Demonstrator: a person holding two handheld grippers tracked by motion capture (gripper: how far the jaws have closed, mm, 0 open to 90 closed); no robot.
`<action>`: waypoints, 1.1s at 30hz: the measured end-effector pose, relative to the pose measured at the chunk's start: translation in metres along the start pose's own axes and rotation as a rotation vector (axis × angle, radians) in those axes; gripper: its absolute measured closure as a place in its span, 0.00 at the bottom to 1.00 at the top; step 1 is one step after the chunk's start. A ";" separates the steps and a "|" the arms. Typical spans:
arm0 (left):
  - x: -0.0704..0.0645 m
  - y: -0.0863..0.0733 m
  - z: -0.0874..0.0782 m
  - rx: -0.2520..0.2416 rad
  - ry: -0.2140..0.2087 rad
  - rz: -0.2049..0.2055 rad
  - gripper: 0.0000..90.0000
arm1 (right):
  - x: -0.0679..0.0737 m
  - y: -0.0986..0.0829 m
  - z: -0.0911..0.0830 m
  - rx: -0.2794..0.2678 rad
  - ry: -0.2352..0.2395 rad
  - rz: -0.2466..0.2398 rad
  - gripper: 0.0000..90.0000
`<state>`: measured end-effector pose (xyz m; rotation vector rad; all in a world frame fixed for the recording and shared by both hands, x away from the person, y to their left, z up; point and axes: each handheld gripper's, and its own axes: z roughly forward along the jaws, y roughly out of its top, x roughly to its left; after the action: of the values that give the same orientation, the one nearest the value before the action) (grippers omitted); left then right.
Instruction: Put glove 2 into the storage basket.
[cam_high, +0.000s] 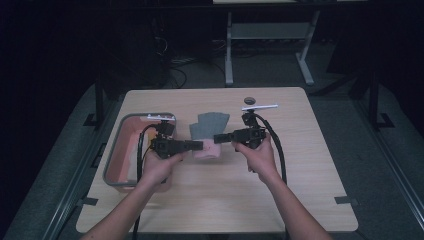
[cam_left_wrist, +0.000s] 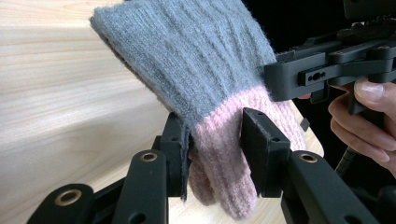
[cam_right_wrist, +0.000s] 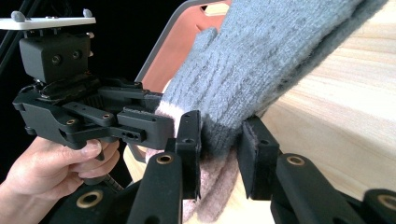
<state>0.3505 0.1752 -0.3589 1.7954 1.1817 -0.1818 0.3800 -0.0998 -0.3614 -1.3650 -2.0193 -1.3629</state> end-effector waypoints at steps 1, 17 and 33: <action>0.000 0.000 -0.001 -0.003 0.000 -0.004 0.70 | 0.001 0.001 0.001 -0.001 0.001 -0.001 0.79; 0.010 0.002 -0.017 -0.019 0.005 -0.004 0.70 | 0.011 0.011 0.015 0.022 0.013 -0.017 0.79; 0.022 0.002 -0.041 -0.045 0.006 -0.019 0.72 | 0.025 0.020 0.033 0.035 0.042 -0.029 0.79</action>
<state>0.3491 0.2205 -0.3482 1.7478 1.1982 -0.1595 0.3922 -0.0575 -0.3493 -1.2863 -2.0340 -1.3506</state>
